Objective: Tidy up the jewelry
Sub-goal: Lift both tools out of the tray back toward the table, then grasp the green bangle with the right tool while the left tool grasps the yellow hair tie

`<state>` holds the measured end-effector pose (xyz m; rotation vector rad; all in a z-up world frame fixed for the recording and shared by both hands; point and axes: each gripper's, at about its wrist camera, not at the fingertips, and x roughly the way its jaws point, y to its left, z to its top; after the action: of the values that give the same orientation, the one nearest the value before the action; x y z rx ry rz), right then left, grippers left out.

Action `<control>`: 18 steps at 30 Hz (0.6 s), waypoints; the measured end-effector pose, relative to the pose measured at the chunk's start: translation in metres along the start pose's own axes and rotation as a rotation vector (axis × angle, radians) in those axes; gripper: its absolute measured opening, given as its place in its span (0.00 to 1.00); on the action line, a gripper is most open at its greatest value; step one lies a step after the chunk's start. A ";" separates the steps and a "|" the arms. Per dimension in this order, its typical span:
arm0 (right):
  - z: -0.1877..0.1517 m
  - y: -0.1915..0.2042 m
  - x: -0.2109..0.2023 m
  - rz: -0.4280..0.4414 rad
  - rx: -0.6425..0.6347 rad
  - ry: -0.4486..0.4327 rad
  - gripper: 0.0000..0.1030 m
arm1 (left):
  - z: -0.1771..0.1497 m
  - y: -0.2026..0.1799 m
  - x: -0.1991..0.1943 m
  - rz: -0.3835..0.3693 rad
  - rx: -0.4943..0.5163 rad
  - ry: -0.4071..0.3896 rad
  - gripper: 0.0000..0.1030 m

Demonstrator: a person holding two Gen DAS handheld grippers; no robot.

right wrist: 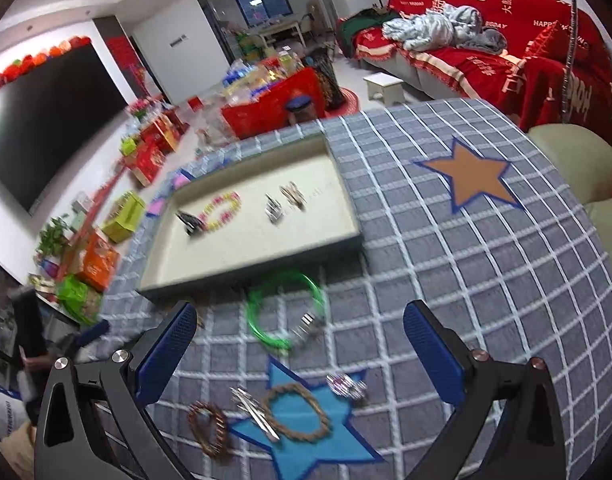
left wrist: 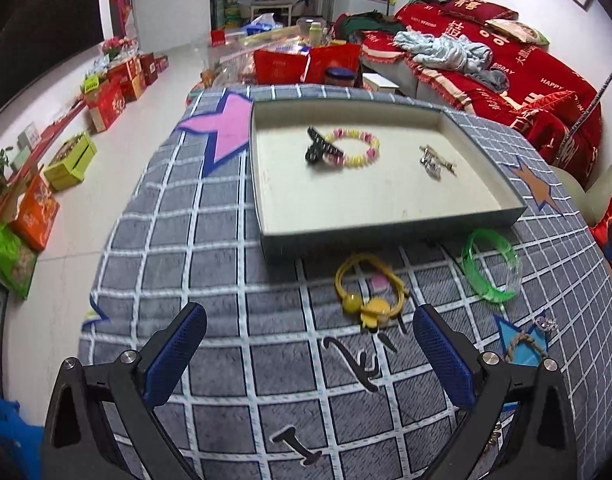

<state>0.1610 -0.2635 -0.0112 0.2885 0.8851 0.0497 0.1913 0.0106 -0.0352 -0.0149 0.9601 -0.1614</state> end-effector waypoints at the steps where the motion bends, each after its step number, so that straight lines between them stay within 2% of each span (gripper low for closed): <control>1: -0.004 -0.002 0.001 -0.014 -0.005 0.007 1.00 | -0.002 0.000 0.002 0.001 -0.010 0.008 1.00; 8: -0.029 -0.021 0.009 -0.142 -0.100 0.062 1.00 | -0.009 -0.001 0.013 0.020 -0.034 0.036 1.00; 15: -0.046 -0.049 0.015 -0.188 -0.123 0.103 0.99 | -0.010 -0.006 0.022 0.034 -0.031 0.045 1.00; 18: -0.050 -0.054 0.019 -0.190 -0.138 0.115 0.91 | -0.009 -0.011 0.027 0.040 -0.023 0.045 1.00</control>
<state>0.1307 -0.3008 -0.0696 0.0729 1.0153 -0.0493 0.1979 -0.0033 -0.0610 -0.0129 1.0063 -0.1146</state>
